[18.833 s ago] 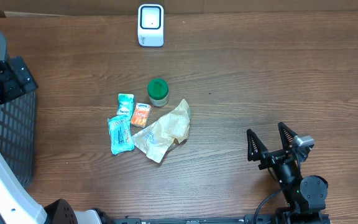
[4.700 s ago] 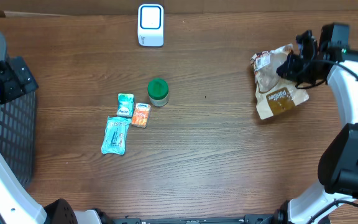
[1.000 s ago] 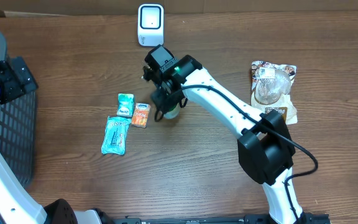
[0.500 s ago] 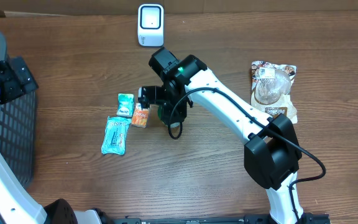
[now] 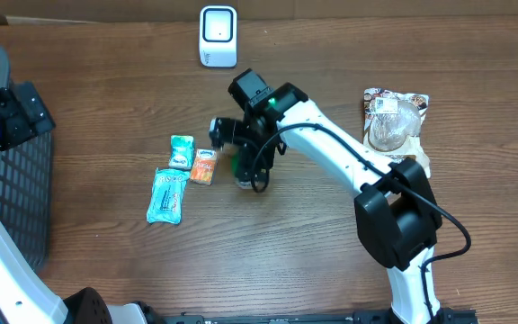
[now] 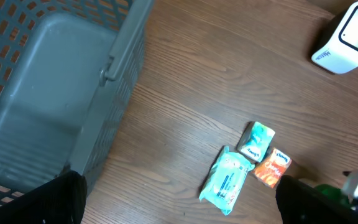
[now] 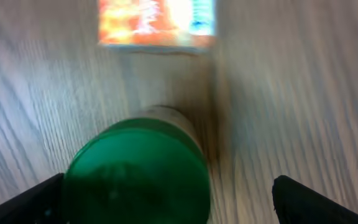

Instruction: Scan the item barcode

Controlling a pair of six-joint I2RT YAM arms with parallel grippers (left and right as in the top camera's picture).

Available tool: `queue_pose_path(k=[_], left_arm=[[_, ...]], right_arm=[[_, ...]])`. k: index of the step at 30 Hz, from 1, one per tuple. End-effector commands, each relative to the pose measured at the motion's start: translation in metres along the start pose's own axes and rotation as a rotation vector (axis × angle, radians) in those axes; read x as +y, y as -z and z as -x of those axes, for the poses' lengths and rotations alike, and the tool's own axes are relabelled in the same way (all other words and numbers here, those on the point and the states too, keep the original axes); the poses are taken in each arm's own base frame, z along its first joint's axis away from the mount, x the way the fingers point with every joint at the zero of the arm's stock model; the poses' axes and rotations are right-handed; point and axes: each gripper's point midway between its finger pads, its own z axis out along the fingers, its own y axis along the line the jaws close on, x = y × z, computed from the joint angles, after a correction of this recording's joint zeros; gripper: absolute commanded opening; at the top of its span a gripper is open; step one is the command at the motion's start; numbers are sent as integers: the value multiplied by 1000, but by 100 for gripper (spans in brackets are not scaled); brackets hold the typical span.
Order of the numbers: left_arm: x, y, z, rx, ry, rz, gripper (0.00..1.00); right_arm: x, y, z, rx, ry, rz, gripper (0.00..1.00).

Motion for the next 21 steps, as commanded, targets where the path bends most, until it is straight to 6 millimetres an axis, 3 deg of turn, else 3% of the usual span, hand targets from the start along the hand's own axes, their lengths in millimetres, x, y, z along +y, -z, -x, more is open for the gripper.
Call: queue_pose_path(k=[1,4,7,11,14,21], left_arm=[[-3,1,2,-7,-18,-12,99],[-3,1,2,-7,-18,-12,99],[-3,1,2,-7,-18,-12,99],[-3,1,2,-7,-18,-12,100],[-3,1,2,-7,-18,-12,99],[-3,1,2,-7,-18,-12,99]], right_arm=[[-29,55,23,-116,-419,-86,100],[-38,88,22,-151,-800,-65,100],[-26,91,20,-142,-975,33,100],[-14,71,5,-53,-1316,71,100],[-10,48,-14,21,-1483,-31,100],[-1,-2,-13,-5,-1599,-82,100]])
